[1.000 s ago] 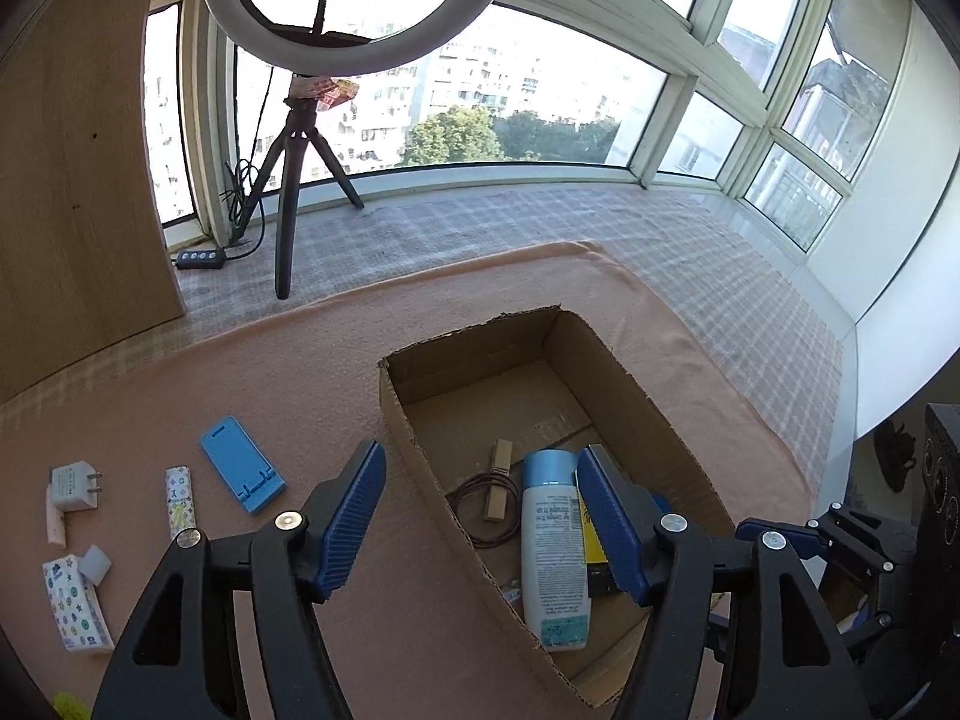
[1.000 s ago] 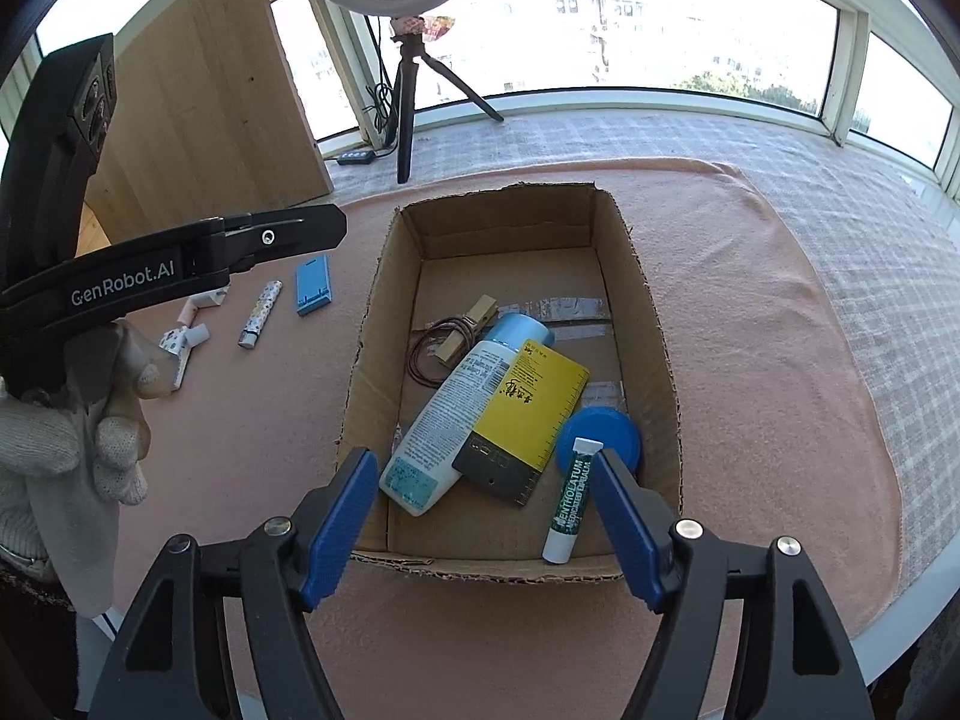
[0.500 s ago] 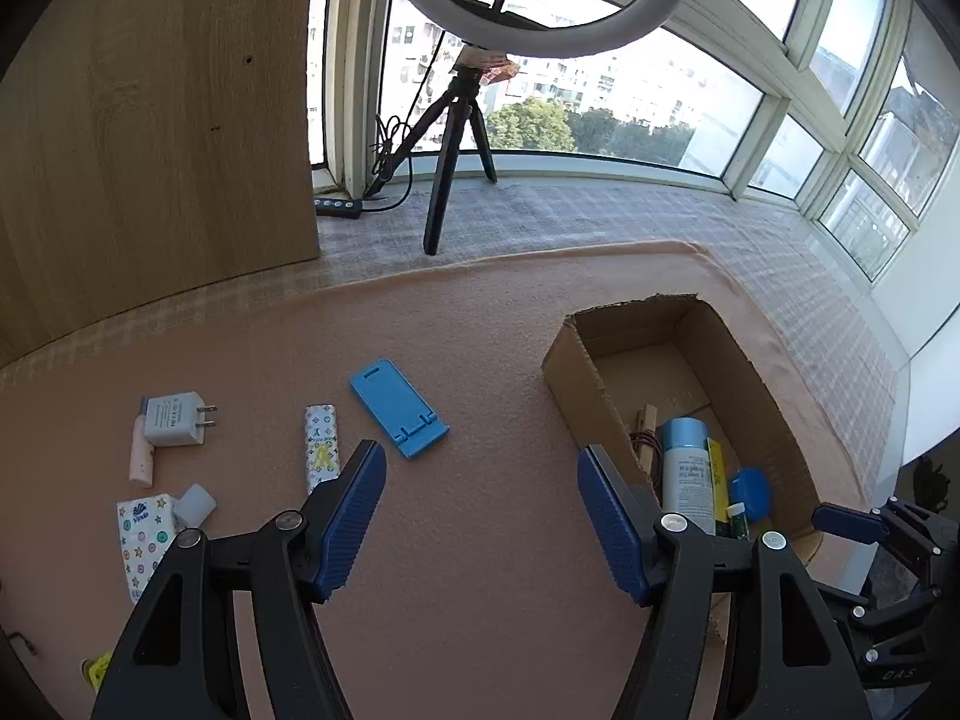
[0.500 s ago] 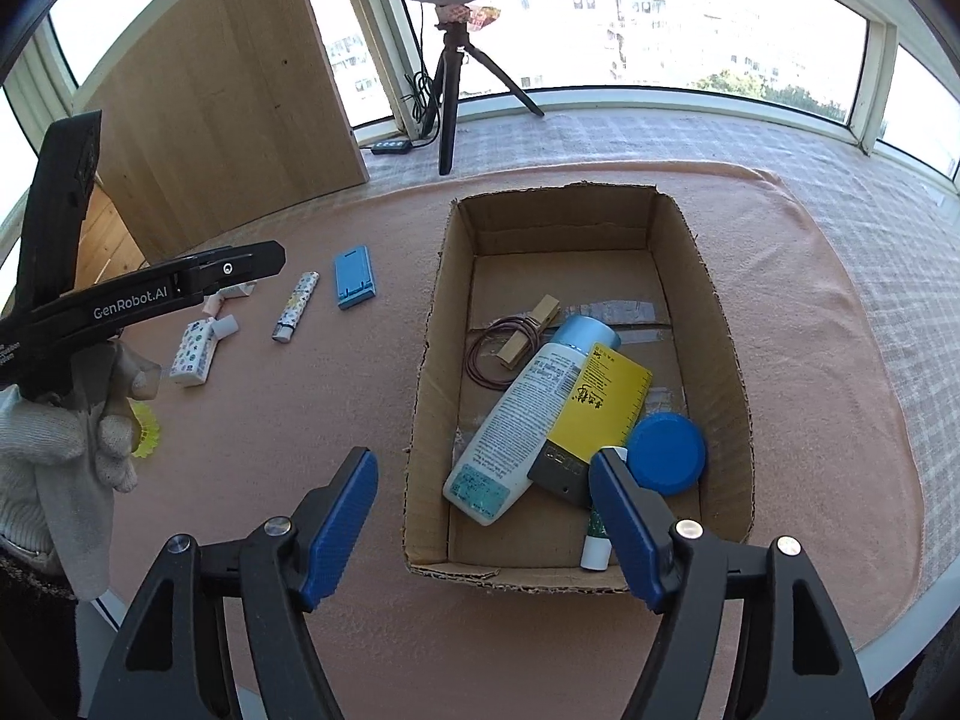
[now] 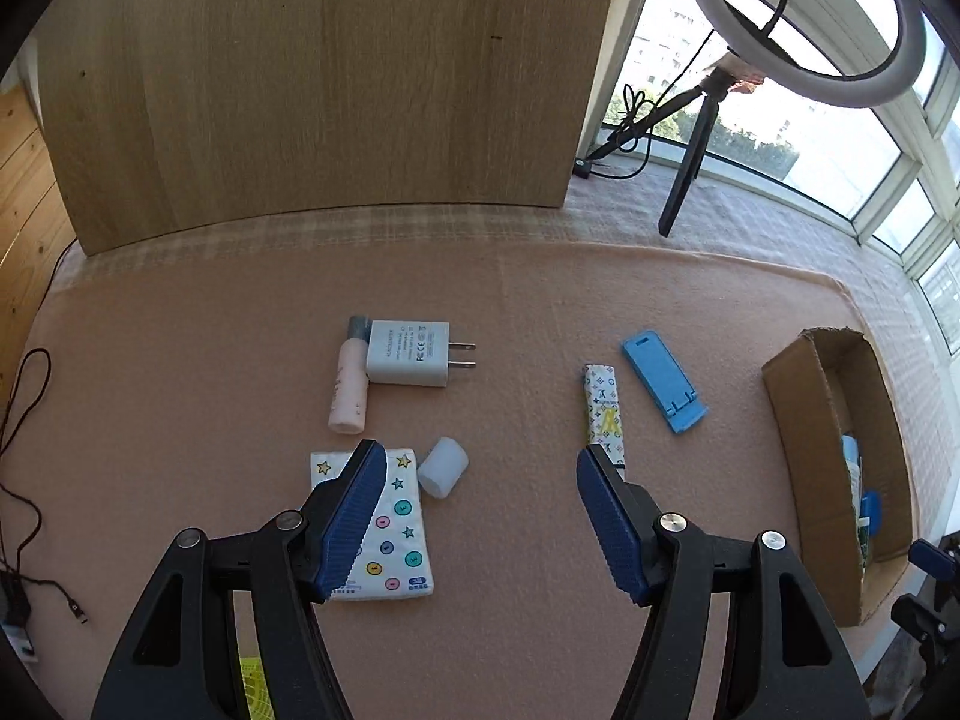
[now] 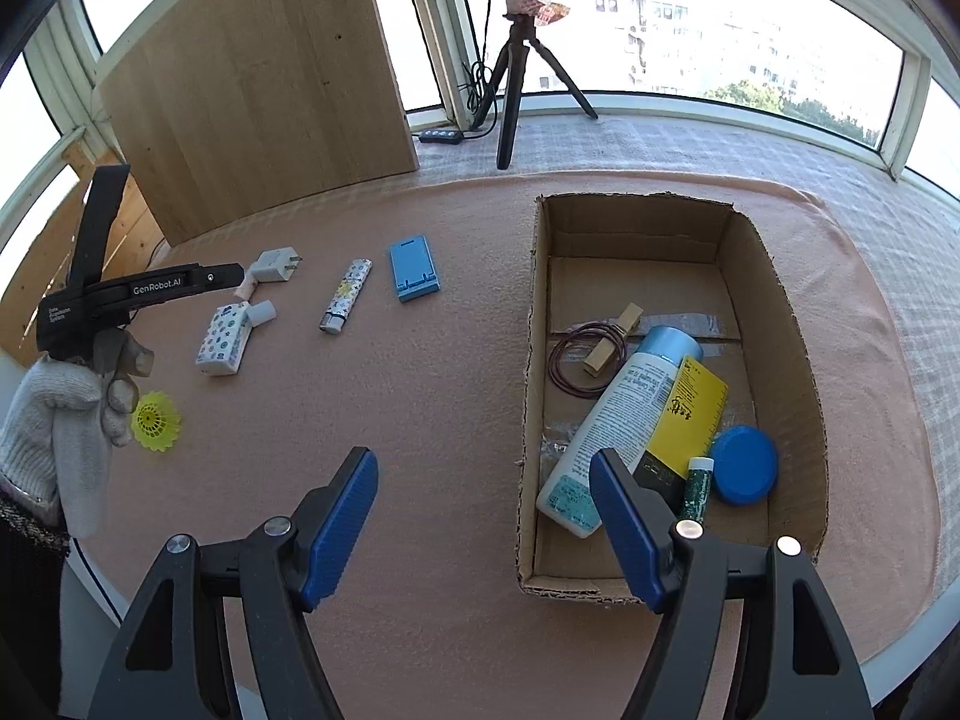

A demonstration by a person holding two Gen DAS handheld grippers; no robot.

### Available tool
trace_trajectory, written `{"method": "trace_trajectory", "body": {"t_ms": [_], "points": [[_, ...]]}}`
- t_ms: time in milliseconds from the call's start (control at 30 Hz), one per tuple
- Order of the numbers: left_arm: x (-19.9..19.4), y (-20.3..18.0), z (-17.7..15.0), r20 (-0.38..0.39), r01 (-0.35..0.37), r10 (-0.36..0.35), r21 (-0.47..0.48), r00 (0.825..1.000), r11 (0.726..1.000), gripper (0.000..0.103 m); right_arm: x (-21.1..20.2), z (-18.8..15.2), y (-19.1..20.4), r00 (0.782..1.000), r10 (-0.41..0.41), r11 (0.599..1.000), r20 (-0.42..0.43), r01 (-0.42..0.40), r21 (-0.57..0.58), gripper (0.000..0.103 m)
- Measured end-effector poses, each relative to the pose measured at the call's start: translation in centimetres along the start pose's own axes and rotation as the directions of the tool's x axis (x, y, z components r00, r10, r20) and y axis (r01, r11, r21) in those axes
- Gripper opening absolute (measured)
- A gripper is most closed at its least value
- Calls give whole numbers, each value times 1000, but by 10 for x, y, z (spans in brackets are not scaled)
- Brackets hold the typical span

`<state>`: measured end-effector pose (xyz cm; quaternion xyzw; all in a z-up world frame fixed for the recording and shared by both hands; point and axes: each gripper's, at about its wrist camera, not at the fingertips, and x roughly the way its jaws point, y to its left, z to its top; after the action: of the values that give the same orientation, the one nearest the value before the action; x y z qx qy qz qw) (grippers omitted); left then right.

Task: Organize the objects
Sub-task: 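Open both grippers to drop the rubber band and lip balm into the box, then move the left tool to the Vinda tissue pack and close on it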

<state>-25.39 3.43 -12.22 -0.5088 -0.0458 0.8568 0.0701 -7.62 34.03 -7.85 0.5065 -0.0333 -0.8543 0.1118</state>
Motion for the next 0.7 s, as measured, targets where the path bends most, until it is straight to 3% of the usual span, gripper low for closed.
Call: {"method": "trace_trajectory", "body": {"t_ms": [367, 467, 700], "points": [[30, 72, 17, -68, -50, 41, -127, 997, 991, 53, 1, -3, 7, 1000, -18, 999, 0, 18, 28, 69], [40, 79, 16, -93, -38, 24, -146, 995, 989, 46, 0, -4, 7, 1000, -24, 999, -2, 24, 33, 69], [51, 83, 11, -123, -28, 8, -163, 992, 986, 45, 2, -6, 7, 999, -32, 999, -9, 32, 36, 69]]}}
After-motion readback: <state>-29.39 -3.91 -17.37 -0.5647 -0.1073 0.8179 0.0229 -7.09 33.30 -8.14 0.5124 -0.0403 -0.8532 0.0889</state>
